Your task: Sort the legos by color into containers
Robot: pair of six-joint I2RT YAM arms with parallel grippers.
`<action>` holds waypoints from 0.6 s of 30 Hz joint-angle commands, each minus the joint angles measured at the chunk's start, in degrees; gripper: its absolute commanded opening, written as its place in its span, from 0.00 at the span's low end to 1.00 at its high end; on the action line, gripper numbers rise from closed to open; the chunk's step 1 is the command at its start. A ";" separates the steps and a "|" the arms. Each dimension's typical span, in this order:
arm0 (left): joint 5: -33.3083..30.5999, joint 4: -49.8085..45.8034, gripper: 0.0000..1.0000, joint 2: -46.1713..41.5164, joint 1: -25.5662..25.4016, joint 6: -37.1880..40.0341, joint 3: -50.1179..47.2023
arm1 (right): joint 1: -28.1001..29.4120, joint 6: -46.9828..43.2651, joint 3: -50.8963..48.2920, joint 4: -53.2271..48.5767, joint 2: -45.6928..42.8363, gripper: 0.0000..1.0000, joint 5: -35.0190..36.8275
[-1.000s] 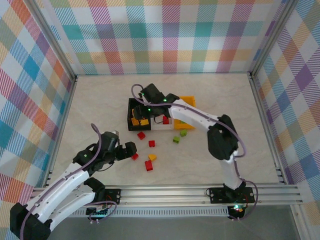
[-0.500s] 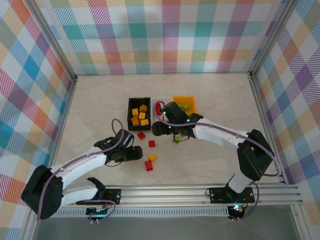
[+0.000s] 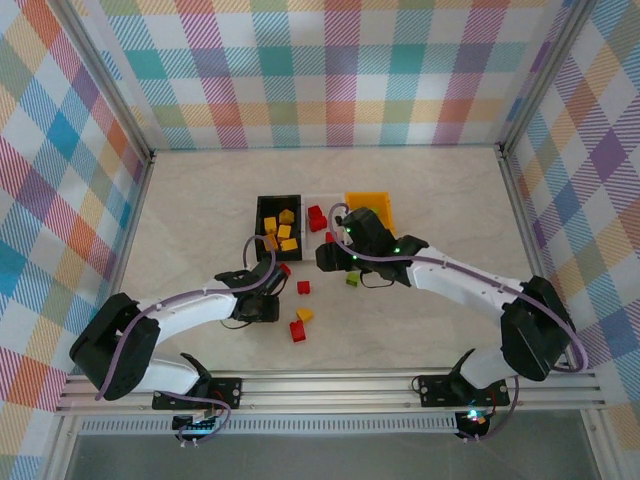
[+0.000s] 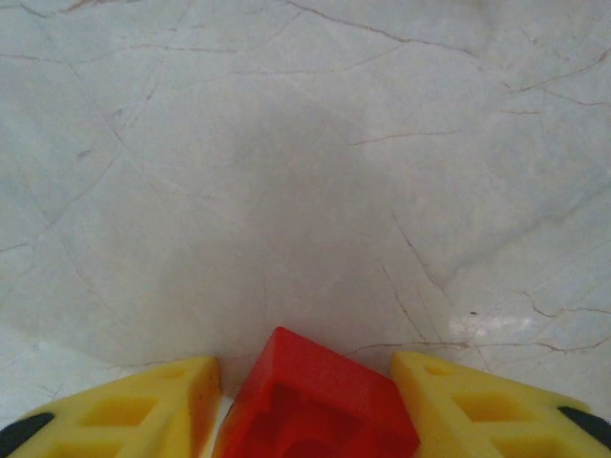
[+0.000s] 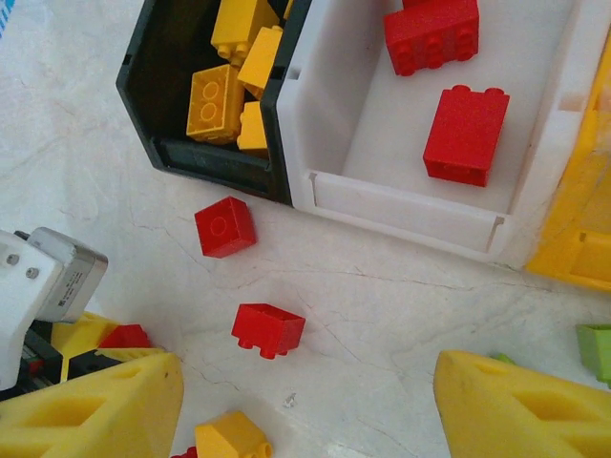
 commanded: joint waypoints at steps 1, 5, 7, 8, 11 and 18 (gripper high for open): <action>-0.10 2.72 0.45 0.19 -0.57 0.94 0.52 | -0.43 0.89 -1.31 1.37 -2.30 0.70 0.64; 1.14 0.15 0.41 -3.22 -0.92 0.81 2.41 | -0.69 1.10 -2.56 1.56 -3.30 0.70 0.68; 2.03 -1.02 0.40 -4.54 -1.13 0.94 4.74 | -0.78 1.50 -3.65 1.68 -4.34 0.70 0.89; 2.50 -1.48 0.39 -4.81 -1.01 1.16 6.58 | -0.86 1.72 -4.61 2.05 -4.94 0.70 0.90; 3.31 -1.33 0.38 -2.38 -0.95 2.19 13.50 | -0.94 2.48 -7.05 2.58 -6.58 0.70 0.99; 4.55 -0.55 0.33 16.94 1.01 5.39 35.98 | -1.12 4.02 -11.78 1.52 -10.01 0.70 1.87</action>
